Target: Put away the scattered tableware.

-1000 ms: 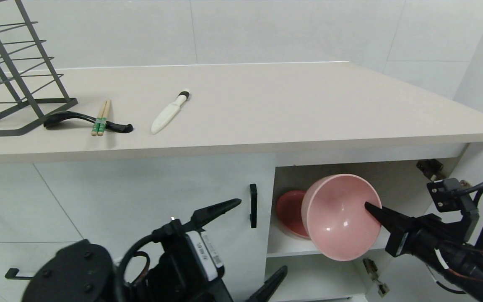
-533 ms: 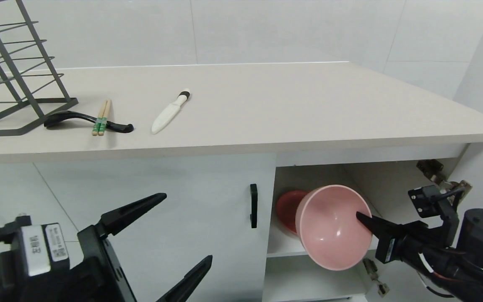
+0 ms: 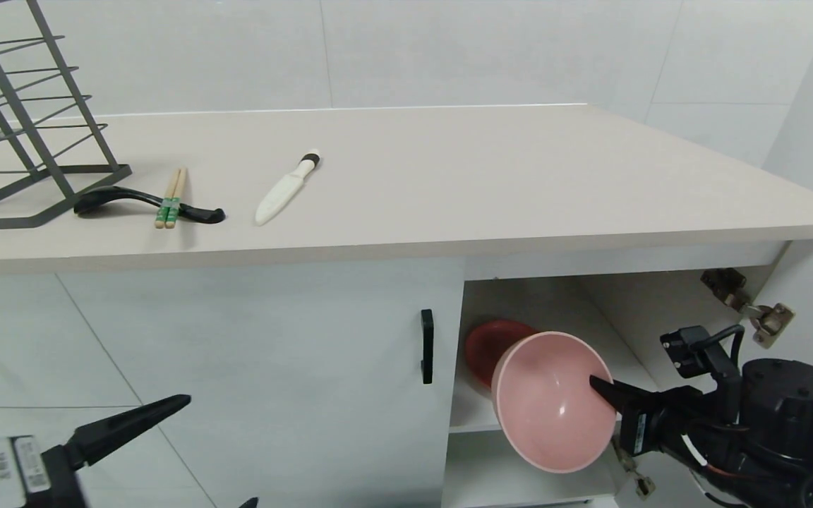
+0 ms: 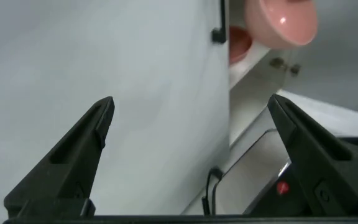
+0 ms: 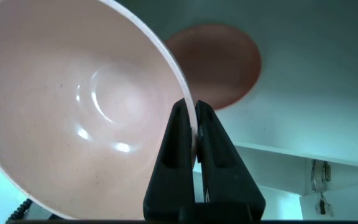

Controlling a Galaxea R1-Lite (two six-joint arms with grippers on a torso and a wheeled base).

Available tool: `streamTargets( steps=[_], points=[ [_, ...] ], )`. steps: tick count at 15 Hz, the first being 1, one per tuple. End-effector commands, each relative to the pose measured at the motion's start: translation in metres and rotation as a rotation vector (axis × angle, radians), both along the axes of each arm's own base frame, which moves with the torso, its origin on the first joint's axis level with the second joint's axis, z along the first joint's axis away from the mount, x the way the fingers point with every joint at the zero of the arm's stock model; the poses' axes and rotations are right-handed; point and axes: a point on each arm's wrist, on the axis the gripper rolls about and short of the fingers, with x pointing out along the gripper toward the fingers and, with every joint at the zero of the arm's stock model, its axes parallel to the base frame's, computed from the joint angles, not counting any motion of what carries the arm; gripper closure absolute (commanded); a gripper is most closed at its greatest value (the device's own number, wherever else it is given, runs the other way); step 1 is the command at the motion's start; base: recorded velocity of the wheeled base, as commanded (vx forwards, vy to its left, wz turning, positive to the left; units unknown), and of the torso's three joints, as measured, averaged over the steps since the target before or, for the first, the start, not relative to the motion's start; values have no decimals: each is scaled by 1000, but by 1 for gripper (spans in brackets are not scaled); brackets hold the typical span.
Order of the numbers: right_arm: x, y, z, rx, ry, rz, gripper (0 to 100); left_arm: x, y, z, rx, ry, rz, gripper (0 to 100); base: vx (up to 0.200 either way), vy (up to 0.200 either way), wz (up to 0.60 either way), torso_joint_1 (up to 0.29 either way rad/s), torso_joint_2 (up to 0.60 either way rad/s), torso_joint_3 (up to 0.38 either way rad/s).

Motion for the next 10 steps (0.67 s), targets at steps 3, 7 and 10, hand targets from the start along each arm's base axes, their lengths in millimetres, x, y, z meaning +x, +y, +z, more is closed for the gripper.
streamTargets(
  steps=[3, 7, 10],
  points=[
    [5, 1, -8, -6, 22, -5, 100, -27, 40, 16, -106, -134, 196, 0, 0, 0, 0, 0, 0, 0],
    [34, 6, -13, 14, -19, -22, 100, -17, 41, 28, -87, -153, 280, 0, 0, 0, 0, 0, 0, 0],
    [59, 14, -27, 20, -25, -26, 100, -14, 39, 21, -68, -109, 216, 0, 0, 0, 0, 0, 0, 0]
  ],
)
